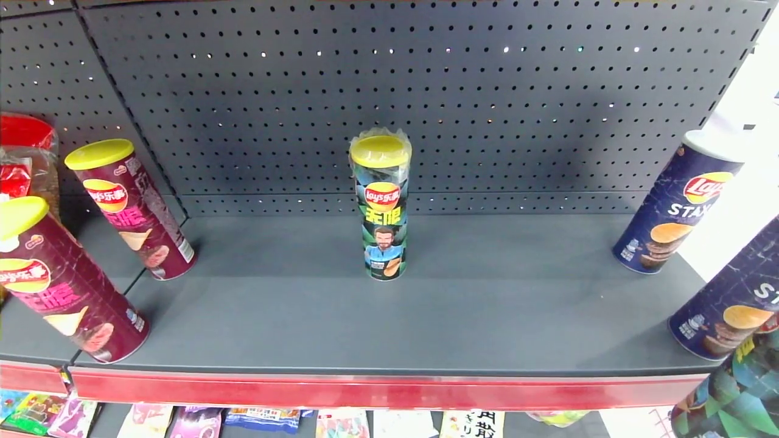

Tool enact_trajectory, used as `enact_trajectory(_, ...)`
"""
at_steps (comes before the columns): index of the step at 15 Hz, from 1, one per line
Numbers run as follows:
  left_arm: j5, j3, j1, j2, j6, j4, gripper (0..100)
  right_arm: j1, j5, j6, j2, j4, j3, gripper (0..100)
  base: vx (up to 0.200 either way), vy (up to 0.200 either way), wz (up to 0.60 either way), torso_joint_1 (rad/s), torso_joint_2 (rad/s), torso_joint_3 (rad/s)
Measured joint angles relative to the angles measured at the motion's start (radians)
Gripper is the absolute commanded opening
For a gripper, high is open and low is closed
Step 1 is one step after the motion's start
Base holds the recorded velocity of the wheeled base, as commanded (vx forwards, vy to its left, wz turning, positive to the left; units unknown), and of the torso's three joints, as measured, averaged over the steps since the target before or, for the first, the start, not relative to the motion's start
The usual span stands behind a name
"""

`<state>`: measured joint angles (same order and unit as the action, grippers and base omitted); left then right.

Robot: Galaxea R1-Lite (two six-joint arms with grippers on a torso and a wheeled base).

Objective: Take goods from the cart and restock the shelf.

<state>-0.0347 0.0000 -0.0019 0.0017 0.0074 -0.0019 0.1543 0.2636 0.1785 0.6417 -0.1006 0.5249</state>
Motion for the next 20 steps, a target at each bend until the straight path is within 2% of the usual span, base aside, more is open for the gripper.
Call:
enact_trajectory(1,0.003,0.0,-0.003,0.006,0.004,0.0,100,0.03,0.0,0.001,0.009,0.001,0.017,0,0.0,0.0,0.0,0.0,0.0,0.0)
enact_trajectory(3,0.025,0.0,-0.012,0.022,0.048,-0.002,100,0.093,-0.005,0.005,0.04,0.002,0.047,0,0.0,0.0,0.0,0.0,0.0,0.0)
enact_trajectory(4,0.032,0.0,-0.016,0.029,0.06,-0.002,100,0.113,-0.007,0.008,0.057,0.004,0.057,0,0.0,0.0,0.0,0.0,0.0,0.0)
enact_trajectory(7,0.095,-0.023,-0.023,0.046,0.079,-0.009,100,0.132,-0.006,0.023,0.123,0.088,0.054,0,0.0,0.0,0.0,0.0,0.0,0.0)
enact_trajectory(9,0.147,-0.12,-0.026,0.116,0.075,-0.009,100,0.135,-0.003,0.023,0.159,0.094,0.054,0,0.0,0.0,0.0,0.0,0.0,0.0)
enact_trajectory(11,0.23,-0.266,-0.032,0.263,0.067,-0.01,100,0.144,-0.002,0.023,0.181,0.096,0.059,0,0.0,0.0,0.0,0.0,0.0,0.0)
enact_trajectory(13,0.328,-0.401,-0.037,0.438,0.087,-0.023,100,0.162,-0.003,0.023,0.2,0.111,0.066,0,0.0,0.0,0.0,0.0,0.0,0.0)
enact_trajectory(15,0.392,-0.501,-0.044,0.59,0.106,-0.052,100,0.166,-0.005,0.023,0.209,0.116,0.063,0,0.0,0.0,0.0,0.0,0.0,0.0)
enact_trajectory(18,0.465,-0.578,-0.085,0.75,0.133,-0.068,100,0.167,-0.008,0.023,0.213,0.117,0.059,0,0.0,0.0,0.0,0.0,0.0,0.0)
enact_trajectory(20,0.493,-0.589,-0.155,0.825,0.161,-0.068,100,0.166,-0.008,0.023,0.218,0.118,0.061,0,0.0,0.0,0.0,0.0,0.0,0.0)
